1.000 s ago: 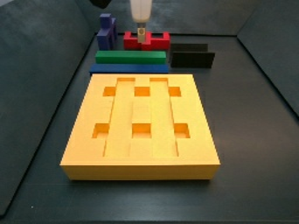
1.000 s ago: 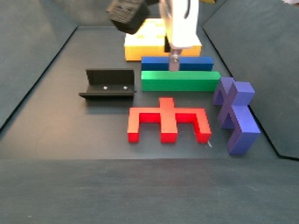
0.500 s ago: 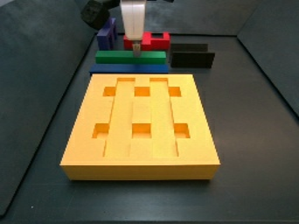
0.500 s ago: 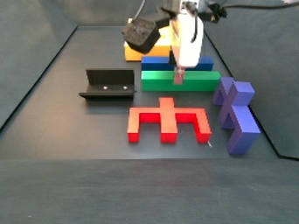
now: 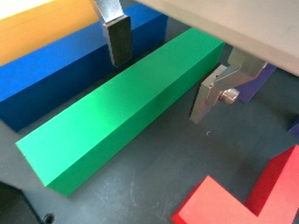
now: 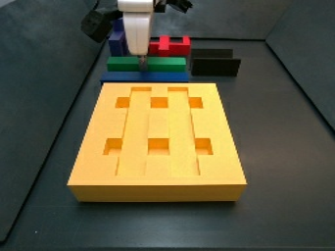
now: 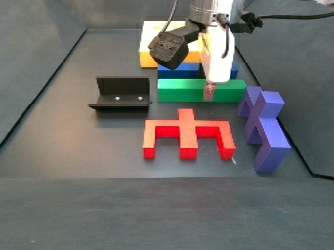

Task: Pick up the green object. Move up. Move to above the board. Insert the green object.
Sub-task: Pick up the green object.

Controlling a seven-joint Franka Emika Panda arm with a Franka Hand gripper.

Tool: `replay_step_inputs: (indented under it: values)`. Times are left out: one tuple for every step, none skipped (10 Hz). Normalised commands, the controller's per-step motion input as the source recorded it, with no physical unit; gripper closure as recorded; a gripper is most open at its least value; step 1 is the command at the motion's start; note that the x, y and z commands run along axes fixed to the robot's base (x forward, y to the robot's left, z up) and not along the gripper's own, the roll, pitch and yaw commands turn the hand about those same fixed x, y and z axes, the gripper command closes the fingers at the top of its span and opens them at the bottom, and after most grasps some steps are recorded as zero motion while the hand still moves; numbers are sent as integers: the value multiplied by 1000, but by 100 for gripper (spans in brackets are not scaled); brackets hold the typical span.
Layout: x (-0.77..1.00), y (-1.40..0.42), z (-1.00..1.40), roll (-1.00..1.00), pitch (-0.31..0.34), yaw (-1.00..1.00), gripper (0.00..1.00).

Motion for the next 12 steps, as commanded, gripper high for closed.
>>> replay_step_inputs:
  values:
    - [289,60,-60,53,53,43,0]
    - [166,49,-114,54,3,80,0]
    - [-46,0,-163,30,-24,0,0]
    - [-209,0,-91,0,-29,0,0]
    - [-134,0,-3,0,0,-29,0]
    - [0,0,0,0,0,-23,0]
    - [20,0,0,0,4,0,0]
    - [0,0,0,0,0,0,0]
    - [0,0,0,0,0,0,100]
    - [0,0,0,0,0,0,100]
    - [0,0,0,0,0,0,100]
    - [0,0,0,0,0,0,100]
